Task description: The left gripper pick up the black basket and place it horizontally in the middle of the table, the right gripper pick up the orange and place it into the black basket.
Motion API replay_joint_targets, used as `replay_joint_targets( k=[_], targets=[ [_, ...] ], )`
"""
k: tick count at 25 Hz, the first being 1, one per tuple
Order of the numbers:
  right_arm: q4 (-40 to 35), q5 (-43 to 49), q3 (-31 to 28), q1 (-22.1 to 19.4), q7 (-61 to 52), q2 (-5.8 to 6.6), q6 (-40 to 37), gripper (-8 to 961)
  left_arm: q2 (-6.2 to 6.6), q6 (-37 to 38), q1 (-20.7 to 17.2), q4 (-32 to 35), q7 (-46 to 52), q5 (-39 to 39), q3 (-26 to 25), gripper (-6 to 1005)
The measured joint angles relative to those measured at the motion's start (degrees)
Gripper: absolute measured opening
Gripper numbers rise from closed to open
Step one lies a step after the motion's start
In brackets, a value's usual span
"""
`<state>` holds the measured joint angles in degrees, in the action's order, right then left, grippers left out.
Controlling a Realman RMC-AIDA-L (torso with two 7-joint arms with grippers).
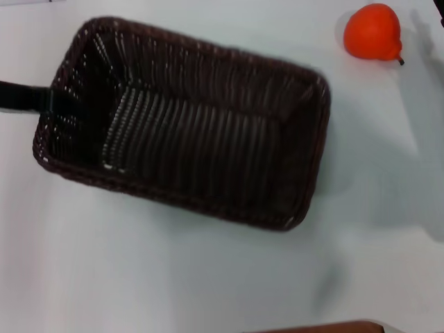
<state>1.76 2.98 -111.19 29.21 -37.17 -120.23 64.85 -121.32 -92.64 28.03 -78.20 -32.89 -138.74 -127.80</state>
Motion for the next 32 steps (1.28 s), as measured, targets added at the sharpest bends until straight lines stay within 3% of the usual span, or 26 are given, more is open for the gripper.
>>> replay_joint_targets(
  k=[6,11,20,32],
  targets=[
    [0.02,0.00,0.00,-0.03,0.00,-0.01,-0.06,874,-0.72,-0.12,-3.11,-1.63,3.57,5.78,-4.22,135],
    [0.56,0.01,0.00,0.20,0.00,0.00,-1.60,873,-2.68,2.97,-5.66,-1.83,5.33,7.80,-7.31,135],
    [0.68,0.01,0.01,0.37,0.00,0.00,-1.73,871,-3.03,12.71,-10.90,3.83,6.47,12.44,-1.16,133],
    [0.71,0.01,0.00,0.41,0.00,0.00,-2.09,869,-2.92,14.91,-11.55,6.94,6.50,12.61,1.85,135]
  ],
)
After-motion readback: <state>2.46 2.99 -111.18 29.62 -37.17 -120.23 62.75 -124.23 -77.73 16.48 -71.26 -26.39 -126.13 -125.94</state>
